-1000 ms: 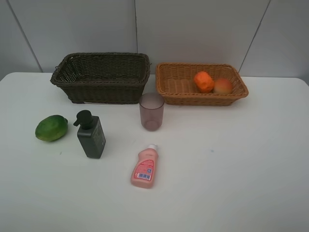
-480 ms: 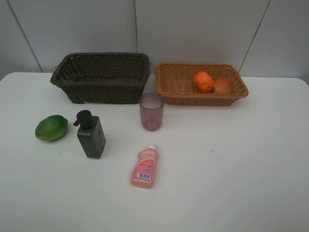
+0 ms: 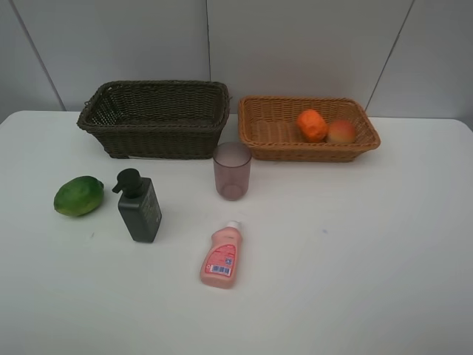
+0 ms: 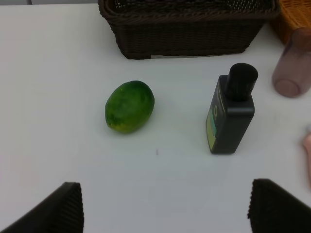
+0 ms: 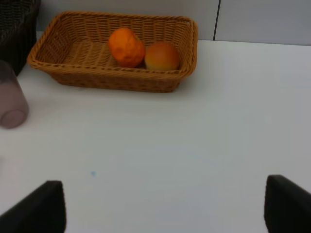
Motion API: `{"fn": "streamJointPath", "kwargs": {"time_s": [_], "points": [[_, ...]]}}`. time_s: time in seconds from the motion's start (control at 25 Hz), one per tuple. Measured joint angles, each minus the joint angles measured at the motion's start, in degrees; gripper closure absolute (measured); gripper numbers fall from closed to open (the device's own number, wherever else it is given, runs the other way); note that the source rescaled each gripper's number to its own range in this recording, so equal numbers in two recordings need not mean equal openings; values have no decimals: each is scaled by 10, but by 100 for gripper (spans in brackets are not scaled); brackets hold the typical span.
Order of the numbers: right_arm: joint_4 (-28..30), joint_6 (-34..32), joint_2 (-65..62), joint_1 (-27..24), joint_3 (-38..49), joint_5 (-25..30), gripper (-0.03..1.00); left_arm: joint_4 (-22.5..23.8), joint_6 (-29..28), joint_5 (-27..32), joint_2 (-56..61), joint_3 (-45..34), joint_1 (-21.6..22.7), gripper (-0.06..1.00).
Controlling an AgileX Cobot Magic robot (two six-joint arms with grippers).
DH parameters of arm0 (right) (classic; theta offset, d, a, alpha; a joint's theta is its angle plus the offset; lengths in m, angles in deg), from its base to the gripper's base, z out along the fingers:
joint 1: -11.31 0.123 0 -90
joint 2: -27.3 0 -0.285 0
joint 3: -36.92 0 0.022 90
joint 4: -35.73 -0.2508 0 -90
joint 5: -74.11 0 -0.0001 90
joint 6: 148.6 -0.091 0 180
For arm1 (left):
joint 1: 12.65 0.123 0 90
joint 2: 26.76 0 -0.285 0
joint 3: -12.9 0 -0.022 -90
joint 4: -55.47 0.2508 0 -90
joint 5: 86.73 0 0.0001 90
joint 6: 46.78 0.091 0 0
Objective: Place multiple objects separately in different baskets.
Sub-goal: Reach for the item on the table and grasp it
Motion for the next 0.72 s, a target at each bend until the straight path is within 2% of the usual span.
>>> {"fn": "streamJointPath", "kwargs": {"time_s": [0.72], "points": [[0, 0, 0, 0, 0, 0, 30, 0, 0, 0, 0, 0, 0, 5]]}}
